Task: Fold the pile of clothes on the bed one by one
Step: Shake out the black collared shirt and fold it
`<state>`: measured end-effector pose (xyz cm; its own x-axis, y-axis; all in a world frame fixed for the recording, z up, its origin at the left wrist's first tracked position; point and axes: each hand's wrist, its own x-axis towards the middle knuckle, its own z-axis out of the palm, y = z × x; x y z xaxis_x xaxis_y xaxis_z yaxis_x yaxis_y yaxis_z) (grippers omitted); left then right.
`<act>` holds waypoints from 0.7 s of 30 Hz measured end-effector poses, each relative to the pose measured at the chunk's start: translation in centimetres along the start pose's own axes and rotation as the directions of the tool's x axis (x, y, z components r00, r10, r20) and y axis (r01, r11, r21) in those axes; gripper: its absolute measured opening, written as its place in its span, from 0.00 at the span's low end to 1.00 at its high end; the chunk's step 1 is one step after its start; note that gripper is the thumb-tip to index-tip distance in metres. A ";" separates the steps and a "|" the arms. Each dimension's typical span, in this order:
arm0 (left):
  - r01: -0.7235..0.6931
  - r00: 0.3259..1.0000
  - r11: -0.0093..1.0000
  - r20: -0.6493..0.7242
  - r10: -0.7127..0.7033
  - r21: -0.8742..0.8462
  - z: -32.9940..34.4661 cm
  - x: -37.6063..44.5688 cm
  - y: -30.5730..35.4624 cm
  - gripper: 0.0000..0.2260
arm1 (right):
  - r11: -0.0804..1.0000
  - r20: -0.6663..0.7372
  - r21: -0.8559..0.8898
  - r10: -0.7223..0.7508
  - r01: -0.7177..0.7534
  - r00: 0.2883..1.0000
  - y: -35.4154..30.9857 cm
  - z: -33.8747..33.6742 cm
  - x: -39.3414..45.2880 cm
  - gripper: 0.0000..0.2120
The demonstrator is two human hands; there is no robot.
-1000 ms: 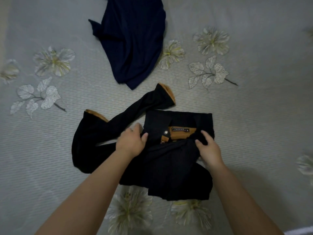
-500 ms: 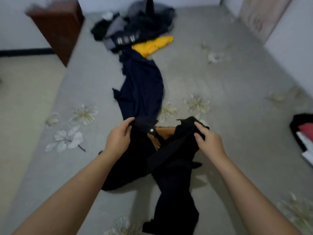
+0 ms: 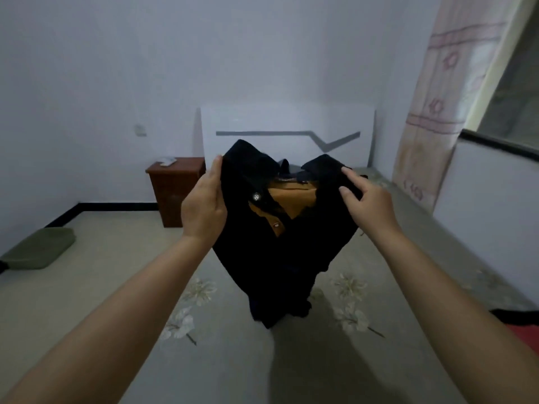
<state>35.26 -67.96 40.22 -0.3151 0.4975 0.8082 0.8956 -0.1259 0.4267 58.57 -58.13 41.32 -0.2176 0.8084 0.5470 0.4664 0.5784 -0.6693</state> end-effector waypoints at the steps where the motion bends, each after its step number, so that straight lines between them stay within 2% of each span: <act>1: -0.085 0.996 0.994 0.007 0.085 0.069 -1.4 -0.1 0.3 0.21 | 1.000 0.022 -0.023 -0.016 0.016 1.000 -1.0 -0.6 -0.6 0.20; 3: -0.206 0.978 0.966 0.075 0.197 0.155 -4.2 -0.7 0.5 0.22 | 0.996 0.094 -0.085 -0.004 0.012 0.996 -2.7 -1.6 -2.1 0.21; 5: -0.271 0.960 0.938 0.126 0.248 0.217 -6.9 -1.4 0.5 0.21 | 0.991 0.139 -0.137 0.010 0.009 0.990 -4.2 -2.1 -3.7 0.21; 8: -0.342 0.938 0.896 0.151 0.311 0.282 -10.1 -2.6 0.2 0.19 | 0.990 0.112 -0.144 0.015 0.001 0.994 -6.5 -2.1 -6.3 0.21; 10: -0.376 0.926 0.873 0.157 0.343 0.310 -12.0 -3.4 0.0 0.18 | 0.995 0.089 -0.083 0.058 -0.051 0.994 -7.8 -2.1 -7.9 0.20; 12: -0.385 0.923 0.862 0.152 0.354 0.330 -13.7 -3.9 0.0 0.20 | 0.985 0.096 0.060 0.157 -0.163 0.983 -8.8 -1.9 -9.3 0.16; 15: -0.377 0.925 0.863 0.182 0.333 0.338 -16.1 -4.5 0.1 0.22 | 0.869 0.208 0.350 0.292 -0.349 0.934 -10.2 -1.2 -11.4 0.09; 17: -0.377 0.925 0.857 0.192 0.328 0.351 -17.4 -4.7 0.1 0.20 | 0.842 0.237 0.407 0.277 -0.354 0.931 -10.9 -0.6 -12.6 0.08; 21: -0.364 0.928 0.836 0.233 0.289 0.411 -19.8 -4.9 -0.3 0.21 | 0.920 0.234 0.314 0.167 -0.237 0.958 -11.6 -1.3 -13.8 0.20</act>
<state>30.34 -87.31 44.17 0.0400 0.6257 0.7790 0.9923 0.0663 -0.1043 57.28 -76.10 42.16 -0.3312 0.8964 0.2946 0.2115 0.3748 -0.9027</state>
